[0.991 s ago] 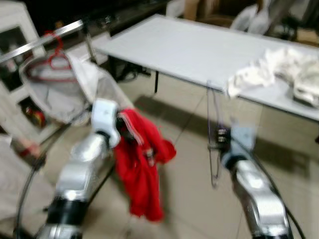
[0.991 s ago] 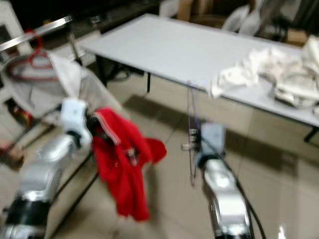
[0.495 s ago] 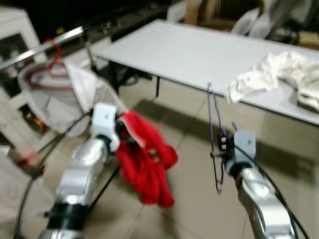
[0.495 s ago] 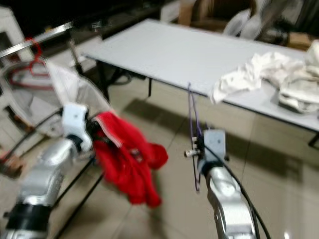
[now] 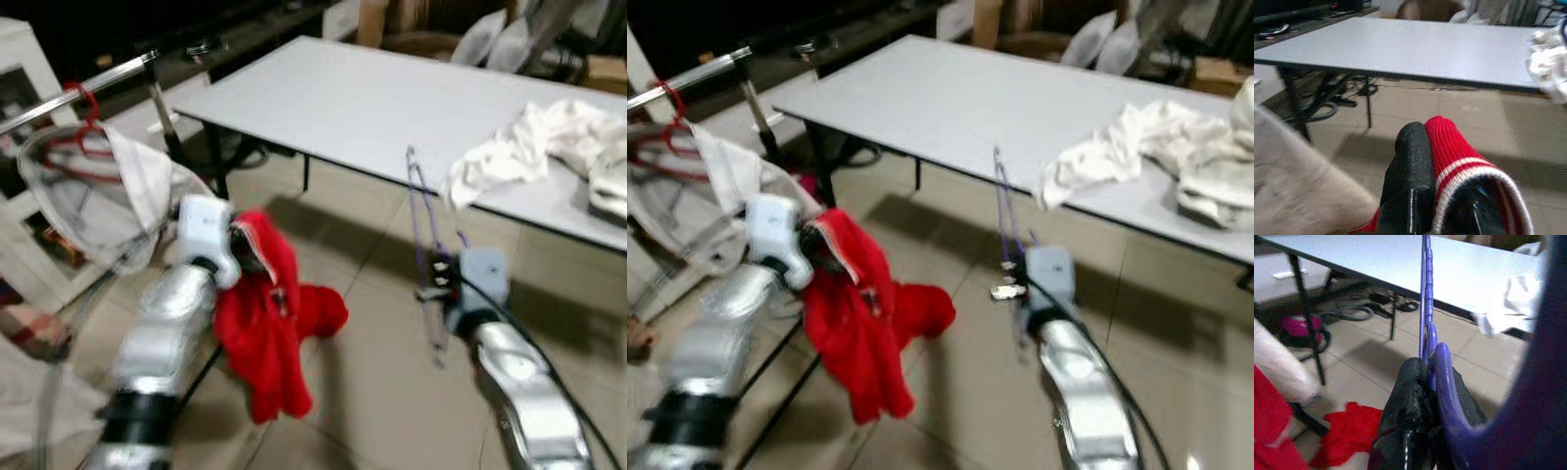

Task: Hang hanger

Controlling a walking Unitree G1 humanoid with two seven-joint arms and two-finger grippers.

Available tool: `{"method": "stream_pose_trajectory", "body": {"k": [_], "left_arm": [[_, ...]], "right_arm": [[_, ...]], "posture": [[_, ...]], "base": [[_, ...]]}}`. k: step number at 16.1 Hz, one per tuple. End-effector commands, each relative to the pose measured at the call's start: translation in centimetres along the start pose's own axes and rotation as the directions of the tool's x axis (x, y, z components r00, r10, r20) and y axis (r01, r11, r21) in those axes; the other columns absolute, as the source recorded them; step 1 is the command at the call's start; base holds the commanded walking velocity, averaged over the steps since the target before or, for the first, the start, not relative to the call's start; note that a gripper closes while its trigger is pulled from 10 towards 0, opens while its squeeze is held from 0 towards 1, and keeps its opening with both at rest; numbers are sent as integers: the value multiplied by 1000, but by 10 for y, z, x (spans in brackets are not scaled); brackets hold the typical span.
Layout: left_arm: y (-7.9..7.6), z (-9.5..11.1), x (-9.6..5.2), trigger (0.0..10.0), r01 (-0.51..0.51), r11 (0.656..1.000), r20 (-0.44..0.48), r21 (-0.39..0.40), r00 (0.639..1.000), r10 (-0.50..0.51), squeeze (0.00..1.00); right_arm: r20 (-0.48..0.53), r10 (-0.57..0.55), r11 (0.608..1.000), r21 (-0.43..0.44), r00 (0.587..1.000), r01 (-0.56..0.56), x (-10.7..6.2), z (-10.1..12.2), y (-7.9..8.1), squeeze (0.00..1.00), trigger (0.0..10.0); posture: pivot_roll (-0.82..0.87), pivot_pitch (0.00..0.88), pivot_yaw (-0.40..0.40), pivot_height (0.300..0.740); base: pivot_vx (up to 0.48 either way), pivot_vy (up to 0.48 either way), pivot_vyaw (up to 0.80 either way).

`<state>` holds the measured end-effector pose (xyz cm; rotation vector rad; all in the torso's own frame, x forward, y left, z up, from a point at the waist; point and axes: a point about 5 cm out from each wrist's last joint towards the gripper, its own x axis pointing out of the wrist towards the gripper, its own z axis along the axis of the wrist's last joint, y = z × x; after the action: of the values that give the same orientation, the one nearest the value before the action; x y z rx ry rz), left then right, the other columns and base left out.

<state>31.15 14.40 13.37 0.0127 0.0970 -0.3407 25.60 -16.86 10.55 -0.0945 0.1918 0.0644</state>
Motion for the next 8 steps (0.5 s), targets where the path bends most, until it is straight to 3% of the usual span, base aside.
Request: {"method": "stream_pose_trajectory", "body": {"k": [1,8], "left_arm": [[8,12,-1,10000,-23,999,45,30,999,22,0],[13,10,-7,10000,-30,998,30,55,999,29,0]], "right_arm": [[27,17,1000,11,999,-17,-1,8,5,0,10000],[7,24,1000,2,1000,-24,-8,6,6,0,10000]], "posture": [[-172,0,5,740],[-177,0,-3,740]], "base": [[337,0,0],[338,0,0]]}}
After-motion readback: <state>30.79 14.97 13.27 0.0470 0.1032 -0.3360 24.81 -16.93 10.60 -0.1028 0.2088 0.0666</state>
